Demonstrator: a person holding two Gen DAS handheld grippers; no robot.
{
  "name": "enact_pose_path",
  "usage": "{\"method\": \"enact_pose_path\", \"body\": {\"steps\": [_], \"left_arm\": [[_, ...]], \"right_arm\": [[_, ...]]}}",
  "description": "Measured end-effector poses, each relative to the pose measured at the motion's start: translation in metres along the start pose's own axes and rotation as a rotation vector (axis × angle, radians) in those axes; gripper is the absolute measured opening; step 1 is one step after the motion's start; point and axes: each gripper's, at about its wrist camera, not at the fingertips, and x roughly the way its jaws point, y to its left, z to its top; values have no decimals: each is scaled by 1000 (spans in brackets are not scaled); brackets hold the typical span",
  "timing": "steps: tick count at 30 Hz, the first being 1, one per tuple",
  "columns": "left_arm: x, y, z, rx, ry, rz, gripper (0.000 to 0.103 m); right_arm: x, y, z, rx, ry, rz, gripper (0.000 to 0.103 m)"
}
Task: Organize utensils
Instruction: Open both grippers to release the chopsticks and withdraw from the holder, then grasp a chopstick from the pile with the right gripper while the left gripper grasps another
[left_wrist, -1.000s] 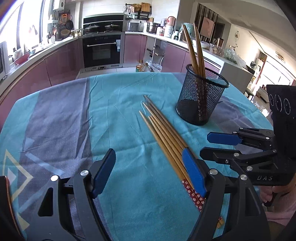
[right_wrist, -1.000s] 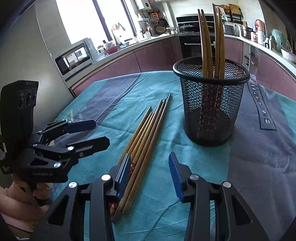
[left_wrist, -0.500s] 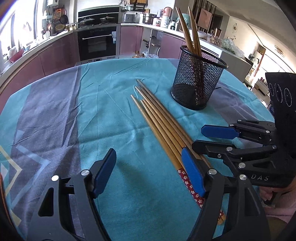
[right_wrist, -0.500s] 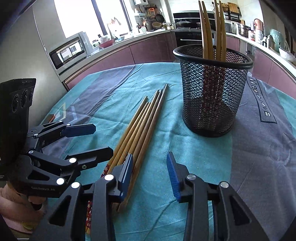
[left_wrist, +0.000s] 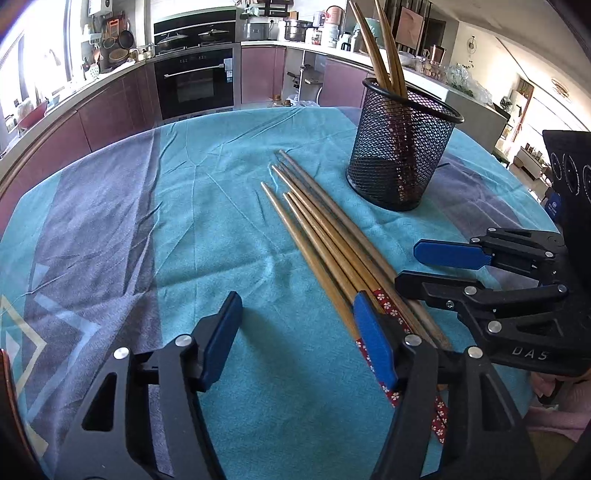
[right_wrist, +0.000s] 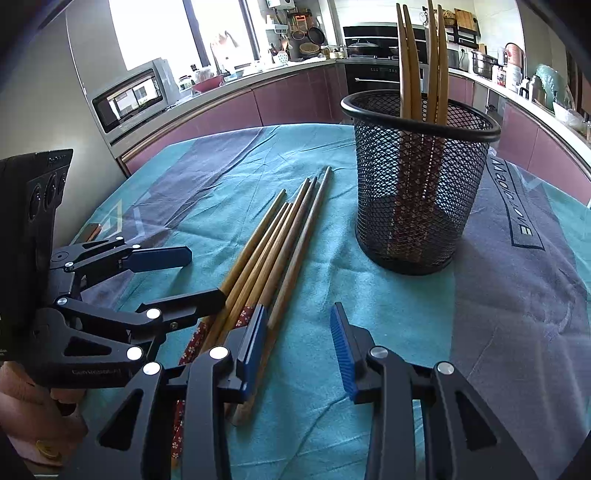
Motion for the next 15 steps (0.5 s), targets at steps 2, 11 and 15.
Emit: {"method": "enact_pose_path", "body": {"steps": [2,11,15], "left_arm": [[1,0,0,6,2,7,58],[7,2,7,8,3,17,43],[8,5,10,-10,3,18,34]], "right_arm": [[0,1,0,-3,2,-4,33],[10,9,9,-31,20,-35,20],[13,8,12,-15,19,-35,11]]}}
